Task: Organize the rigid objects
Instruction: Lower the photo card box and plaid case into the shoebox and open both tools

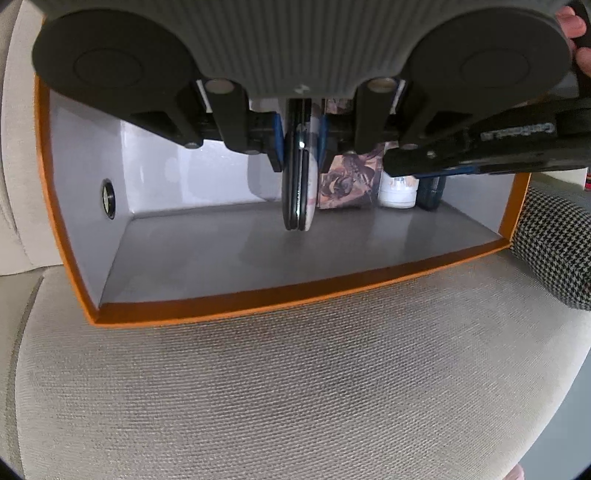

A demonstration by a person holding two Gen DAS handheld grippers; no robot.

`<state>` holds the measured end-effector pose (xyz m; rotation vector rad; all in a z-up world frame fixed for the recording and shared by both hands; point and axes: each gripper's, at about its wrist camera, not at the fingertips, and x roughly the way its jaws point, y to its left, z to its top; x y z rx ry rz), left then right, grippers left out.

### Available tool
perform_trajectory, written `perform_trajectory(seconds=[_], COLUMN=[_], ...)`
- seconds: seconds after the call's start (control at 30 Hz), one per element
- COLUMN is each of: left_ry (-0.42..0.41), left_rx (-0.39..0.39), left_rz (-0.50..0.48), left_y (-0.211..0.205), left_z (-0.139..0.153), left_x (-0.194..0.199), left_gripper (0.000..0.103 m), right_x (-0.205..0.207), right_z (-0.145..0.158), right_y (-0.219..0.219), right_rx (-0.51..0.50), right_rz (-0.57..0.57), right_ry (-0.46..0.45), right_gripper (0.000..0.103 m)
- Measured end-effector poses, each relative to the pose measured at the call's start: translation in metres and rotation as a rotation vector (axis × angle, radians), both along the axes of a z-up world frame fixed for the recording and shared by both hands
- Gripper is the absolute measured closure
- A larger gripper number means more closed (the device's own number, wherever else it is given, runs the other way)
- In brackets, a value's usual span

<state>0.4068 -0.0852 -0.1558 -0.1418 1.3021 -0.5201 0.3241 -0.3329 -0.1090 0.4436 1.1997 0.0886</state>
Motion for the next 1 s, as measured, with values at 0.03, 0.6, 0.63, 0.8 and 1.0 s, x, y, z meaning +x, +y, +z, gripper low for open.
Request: perform_trajectory(seconds=[0.03,0.6,0.63,0.8,1.0], left_ry=[-0.009,-0.151,-0.157,-0.184,-0.191], left_rx=[0.005,0.126,0.126,0.131,0.130], left_rz=[-0.006,-0.182,-0.189,-0.205,-0.221], left_y=[0.001,-0.009,-0.009,-0.011,-0.011], left_z=[0.001,0.003,0.003,0.002,0.008], left_x=[-0.001,-0.021,-0.022,-0.026,-0.030], left_gripper=[0.067,0.061,0.061,0.061,0.061], right_x=[0.000,-0.005,-0.004,-0.004,-0.006], right_z=[-0.002,-0.009,-0.011,-0.014,-0.014], right_y=[0.000,0.001,0.000,0.006,0.009], right_rx=[-0.005,-0.148,-0.163,-0.167,-0.151], right_rz=[0.001,0.035,0.042,0.045,0.014], right_ry=[0.004,0.100,0.098,0.082,0.068], right_gripper=[0.083,0.054,0.054,0.061,0.062])
